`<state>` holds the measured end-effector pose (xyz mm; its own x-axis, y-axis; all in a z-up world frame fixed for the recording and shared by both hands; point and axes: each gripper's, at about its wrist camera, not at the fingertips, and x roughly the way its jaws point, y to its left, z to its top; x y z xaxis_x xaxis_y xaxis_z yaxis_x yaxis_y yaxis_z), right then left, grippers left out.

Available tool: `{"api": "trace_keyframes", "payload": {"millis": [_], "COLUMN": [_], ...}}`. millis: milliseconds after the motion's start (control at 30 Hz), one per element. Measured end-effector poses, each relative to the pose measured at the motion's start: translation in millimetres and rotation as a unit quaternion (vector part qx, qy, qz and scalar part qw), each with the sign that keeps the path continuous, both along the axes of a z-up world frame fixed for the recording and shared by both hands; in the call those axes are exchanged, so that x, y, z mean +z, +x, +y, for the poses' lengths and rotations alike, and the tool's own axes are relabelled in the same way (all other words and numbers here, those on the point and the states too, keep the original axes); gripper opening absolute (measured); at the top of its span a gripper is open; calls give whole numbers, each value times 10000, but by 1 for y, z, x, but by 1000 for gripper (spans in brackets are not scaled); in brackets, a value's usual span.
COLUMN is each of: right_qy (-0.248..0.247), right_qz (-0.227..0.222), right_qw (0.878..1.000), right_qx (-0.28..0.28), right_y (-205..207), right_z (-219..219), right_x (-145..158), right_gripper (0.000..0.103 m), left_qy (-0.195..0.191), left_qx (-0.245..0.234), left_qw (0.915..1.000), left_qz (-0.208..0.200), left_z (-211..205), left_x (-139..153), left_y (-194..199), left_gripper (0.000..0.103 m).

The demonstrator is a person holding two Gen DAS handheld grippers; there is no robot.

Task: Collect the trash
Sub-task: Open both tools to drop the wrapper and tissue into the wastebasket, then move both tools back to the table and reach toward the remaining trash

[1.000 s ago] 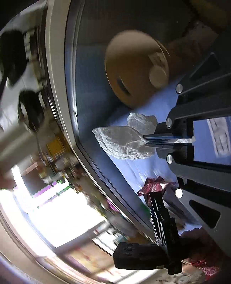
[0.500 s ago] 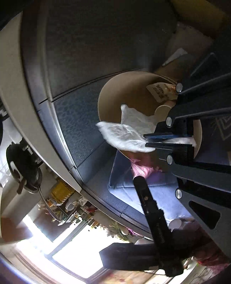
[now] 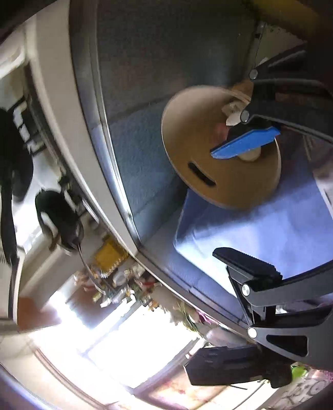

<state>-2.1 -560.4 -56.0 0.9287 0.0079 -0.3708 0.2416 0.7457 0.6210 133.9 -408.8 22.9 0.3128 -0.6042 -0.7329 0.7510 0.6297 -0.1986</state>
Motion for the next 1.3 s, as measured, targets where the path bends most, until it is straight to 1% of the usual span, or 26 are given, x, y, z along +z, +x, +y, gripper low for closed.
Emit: {"api": "trace_keyframes", "payload": {"millis": [133,233,300,367,433,467,567,633,700,767,833,867,967,1067,1100,1133,1167,1200,1233,1267,1300], "right_qy": [-40,-85,-161,-261,-395,-463,-721,-800,-755,-757,-797,-805,-864,-1042,-1065,-1077,-1074,-1062,-1009,-956,-912], "right_qz": [46,152,249,335,406,437,450,465,494,533,552,540,458,481,502,549,610,658,740,785,769], "right_qw": [9989,9955,9914,9862,9800,9763,9635,9585,9548,9502,9485,9480,9456,9443,9442,9435,9416,9387,9306,9233,9126], "right_qx": [455,930,1277,1601,1908,2068,2540,2696,2831,2975,3015,3031,3103,3085,3077,3085,3133,3213,3441,3637,3911], "right_y": [15,29,40,48,57,63,84,99,115,135,145,148,152,158,161,164,168,171,173,170,164], "right_z": [40,79,110,138,166,179,223,245,261,282,296,305,321,330,332,333,335,337,342,346,355], "right_x": [10,11,11,11,13,16,26,32,36,41,43,45,51,54,54,53,51,48,45,42,41], "right_gripper": [70,63,58,54,52,51,49,49,49,49,49,49,51,56,56,56,56,56,56,56,56], "left_qy": [-221,-389,-479,-537,-575,-606,-638,-687,-629,-627,-626,-609,-378,-271,-237,-207,-199,-151,-133,-217,-324], "left_qx": [186,458,657,872,1183,1397,1921,2340,2818,3106,3189,3192,3042,2781,2733,2667,2610,2569,2587,2629,2664], "left_qw": [9993,9976,9963,9945,9912,9882,9792,9698,9574,9484,9457,9456,9505,9583,9596,9615,9631,9646,9646,9637,9625], "left_qz": [-228,-333,-280,-214,-162,-144,-116,-51,-60,-75,-93,-148,-508,-601,-622,-632,-628,-568,-485,-417,-392], "left_z": [65,125,165,203,249,276,334,378,416,440,450,451,438,419,414,409,405,401,402,407,414], "left_x": [12,15,11,6,0,-4,-12,-19,-26,-28,-28,-26,-22,-24,-27,-28,-30,-32,-34,-34,-33], "left_y": [-20,-31,-36,-40,-45,-47,-53,-52,-49,-45,-41,-39,-29,-13,-9,-4,3,11,15,16,14], "left_gripper": [68,68,68,68,68,68,68,68,68,68,68,68,68,68,68,60,49,26,12,9,6]}}
